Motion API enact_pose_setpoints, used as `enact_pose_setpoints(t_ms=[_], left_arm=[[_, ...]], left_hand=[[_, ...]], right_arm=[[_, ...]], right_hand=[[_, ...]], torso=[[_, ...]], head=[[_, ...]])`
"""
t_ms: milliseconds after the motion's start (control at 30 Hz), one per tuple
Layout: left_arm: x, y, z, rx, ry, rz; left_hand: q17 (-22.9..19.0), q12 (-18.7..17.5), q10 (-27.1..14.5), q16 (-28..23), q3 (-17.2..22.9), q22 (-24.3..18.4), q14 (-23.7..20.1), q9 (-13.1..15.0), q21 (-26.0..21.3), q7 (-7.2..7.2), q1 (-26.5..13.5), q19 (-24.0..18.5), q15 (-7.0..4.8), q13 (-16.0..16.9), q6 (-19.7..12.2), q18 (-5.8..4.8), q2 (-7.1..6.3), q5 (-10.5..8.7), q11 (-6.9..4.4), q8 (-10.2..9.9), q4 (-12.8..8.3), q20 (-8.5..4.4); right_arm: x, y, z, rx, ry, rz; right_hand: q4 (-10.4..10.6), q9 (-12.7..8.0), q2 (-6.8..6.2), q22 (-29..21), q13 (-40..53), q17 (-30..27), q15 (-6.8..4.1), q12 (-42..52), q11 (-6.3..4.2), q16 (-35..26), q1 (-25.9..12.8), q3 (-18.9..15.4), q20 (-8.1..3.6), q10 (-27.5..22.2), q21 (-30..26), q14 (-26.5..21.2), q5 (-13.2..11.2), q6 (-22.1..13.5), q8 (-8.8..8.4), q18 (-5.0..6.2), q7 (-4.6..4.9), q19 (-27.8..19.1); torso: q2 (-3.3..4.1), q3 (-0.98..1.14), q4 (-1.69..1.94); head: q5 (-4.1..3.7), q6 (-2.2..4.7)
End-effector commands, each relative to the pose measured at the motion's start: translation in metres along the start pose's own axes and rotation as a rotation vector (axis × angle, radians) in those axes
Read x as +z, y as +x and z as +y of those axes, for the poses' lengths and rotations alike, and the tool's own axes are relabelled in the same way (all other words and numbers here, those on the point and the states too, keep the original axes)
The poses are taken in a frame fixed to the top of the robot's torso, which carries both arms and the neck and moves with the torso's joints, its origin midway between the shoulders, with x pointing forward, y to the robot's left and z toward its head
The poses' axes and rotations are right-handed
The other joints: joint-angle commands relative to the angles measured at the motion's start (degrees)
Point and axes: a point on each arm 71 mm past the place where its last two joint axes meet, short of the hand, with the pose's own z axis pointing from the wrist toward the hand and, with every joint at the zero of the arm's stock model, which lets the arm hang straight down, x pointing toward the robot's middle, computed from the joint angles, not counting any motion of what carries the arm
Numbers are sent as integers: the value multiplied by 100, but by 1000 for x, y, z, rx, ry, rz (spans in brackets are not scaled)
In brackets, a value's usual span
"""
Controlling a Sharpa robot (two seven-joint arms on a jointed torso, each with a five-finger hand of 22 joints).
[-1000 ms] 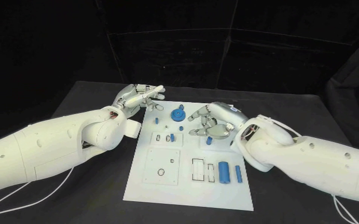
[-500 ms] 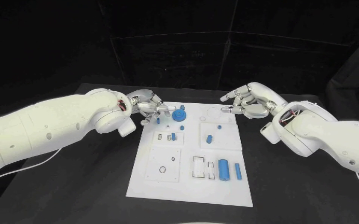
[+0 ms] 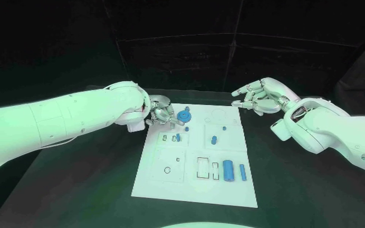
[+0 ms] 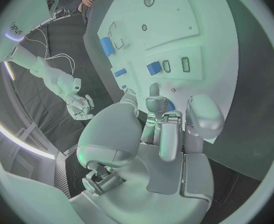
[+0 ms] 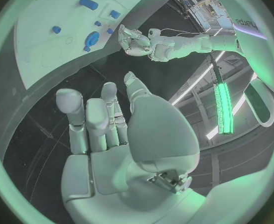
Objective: Assemble the parts on the task board
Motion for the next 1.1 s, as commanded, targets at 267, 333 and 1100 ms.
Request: enact_pose_setpoints(t_ms=[267, 333, 1100], left_arm=[[13, 3, -15, 108, -39, 37], [15, 4, -16, 125, -45, 45], [23, 6, -18, 202, -84, 116]], left_hand=[[1442, 238, 146, 127, -178, 374, 588, 324, 253, -55, -67, 102, -52, 258, -136, -119, 118, -2, -33, 319, 10, -34], [1469, 273, 165, 145, -203, 433, 595, 373, 293, -62, -83, 112, -56, 297, -153, -127, 128, -2, -39, 363, 13, -38], [1506, 374, 218, 170, -285, 632, 604, 564, 427, -89, -143, 139, -74, 409, -211, -155, 199, -3, -62, 524, 16, -54]], right_arm=[[3, 0, -1, 18, 11, 9], [3, 0, -2, 18, 13, 10], [5, 0, -4, 18, 23, 17]], right_hand=[[14, -8, 50, -23, -22, -20, -16, -29, -9, -39, -4, -49, -11, 11, -37, 2, 47, 4, -2, 92, 0, -11], [15, -8, 51, -29, -26, -23, -16, -34, -9, -44, -6, -53, -11, 11, -42, 3, 49, 3, -2, 93, 0, -11], [20, -8, 64, -51, -58, -32, -17, -59, -9, -81, -7, -84, -13, 17, -71, 14, 107, -3, -4, 93, 0, 6]], torso=[[12, -12, -1], [13, -12, 0], [36, -27, -3]], head=[[2, -11], [2, -20], [5, -79]])
